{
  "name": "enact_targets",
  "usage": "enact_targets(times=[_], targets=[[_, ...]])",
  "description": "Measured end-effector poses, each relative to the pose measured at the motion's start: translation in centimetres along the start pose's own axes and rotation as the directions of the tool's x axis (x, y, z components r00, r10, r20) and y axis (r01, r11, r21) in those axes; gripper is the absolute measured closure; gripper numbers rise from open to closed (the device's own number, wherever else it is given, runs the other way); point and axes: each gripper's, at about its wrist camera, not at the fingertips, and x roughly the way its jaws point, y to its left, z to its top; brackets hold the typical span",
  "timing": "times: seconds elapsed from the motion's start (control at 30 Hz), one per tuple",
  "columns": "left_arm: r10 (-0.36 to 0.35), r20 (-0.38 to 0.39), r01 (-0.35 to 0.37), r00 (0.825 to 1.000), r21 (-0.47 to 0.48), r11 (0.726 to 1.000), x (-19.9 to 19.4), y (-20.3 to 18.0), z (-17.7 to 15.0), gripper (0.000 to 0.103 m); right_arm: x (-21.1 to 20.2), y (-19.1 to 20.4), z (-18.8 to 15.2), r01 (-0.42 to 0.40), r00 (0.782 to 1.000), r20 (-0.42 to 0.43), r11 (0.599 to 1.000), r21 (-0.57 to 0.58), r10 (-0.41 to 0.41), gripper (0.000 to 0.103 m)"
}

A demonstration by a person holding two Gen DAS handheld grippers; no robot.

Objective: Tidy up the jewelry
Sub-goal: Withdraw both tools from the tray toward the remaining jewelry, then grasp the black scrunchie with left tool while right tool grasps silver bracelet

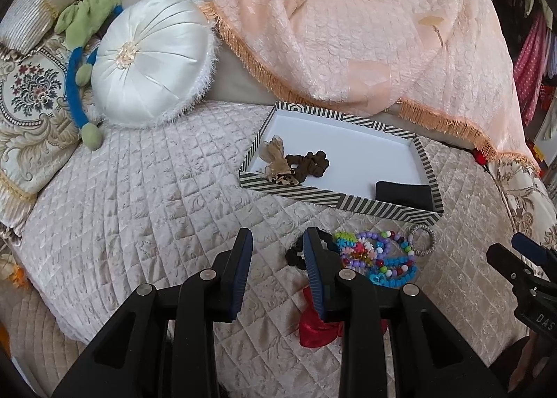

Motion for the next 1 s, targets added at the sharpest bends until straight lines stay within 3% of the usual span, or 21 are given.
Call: enact_targets(times=[0.5,0.8,1.0], targets=[[-0.007,-0.006,0.006,1.0,-0.007,1.0,0.5,0.2,-0.1,0.082,0.2,0.2,-0.1,-0.006,1.0,-0.007,1.0,-0.002,0.006,0.023],[-0.147,-0.129,0.142,0.981,-0.042,0.989,3.5,1.3,-0.3,0.082,2.1,-1.0,-0.3,-0.018,0.999,-0.048,1.0,0.004,0.019,0.023],[-0.161,-0.192,0.151,0.968,-0.061,0.987,6.1,1.1,-0.8,0.082,4.3,-2.2,-1.2,-0.02,0.996,-0.092,1.0,0.013,0.021,0.023]])
